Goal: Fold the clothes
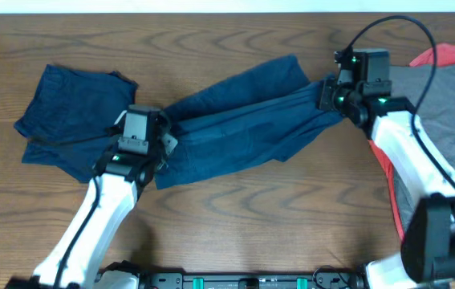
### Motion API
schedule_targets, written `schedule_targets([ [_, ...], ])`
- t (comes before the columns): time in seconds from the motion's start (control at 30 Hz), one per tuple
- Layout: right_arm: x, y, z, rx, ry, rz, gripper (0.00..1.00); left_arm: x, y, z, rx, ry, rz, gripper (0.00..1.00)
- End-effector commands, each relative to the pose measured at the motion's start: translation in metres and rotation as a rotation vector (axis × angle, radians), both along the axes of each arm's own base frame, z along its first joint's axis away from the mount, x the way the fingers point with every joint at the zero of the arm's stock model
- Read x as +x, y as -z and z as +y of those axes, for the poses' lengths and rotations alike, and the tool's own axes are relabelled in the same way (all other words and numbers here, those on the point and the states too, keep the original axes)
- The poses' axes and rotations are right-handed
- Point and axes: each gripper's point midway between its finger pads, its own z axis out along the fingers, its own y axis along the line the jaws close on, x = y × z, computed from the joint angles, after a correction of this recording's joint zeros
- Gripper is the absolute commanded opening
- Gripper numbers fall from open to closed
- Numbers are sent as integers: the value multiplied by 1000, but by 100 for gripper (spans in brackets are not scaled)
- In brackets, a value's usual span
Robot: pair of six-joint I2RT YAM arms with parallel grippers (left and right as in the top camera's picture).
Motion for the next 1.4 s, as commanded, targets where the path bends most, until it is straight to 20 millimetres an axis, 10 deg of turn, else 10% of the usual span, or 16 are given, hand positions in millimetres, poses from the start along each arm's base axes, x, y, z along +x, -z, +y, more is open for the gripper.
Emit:
schedule_targets([
  [0.0, 21, 9, -15, -83, 47, -43, 1, 12, 16, 34, 119, -123, 9, 7],
  [0.1, 38, 18, 2, -37, 1, -90, 9, 25, 26, 38, 131, -142, -2, 16],
  [0.27, 68, 14, 43, 89, -132, -248, 59, 53, 23, 51, 109, -195, -97, 46],
  [0.57, 56, 26, 7, 106, -30, -127, 46, 68, -5, 68, -79, -162, -193, 61],
  [0.87, 8, 80, -14, 74, -3, 158, 36, 16, 39, 51, -31, -47, 82, 61],
  [1.37, -8, 108, -17, -67, 3, 244, 44, 6, 102, 43, -72, -28, 252, 72],
])
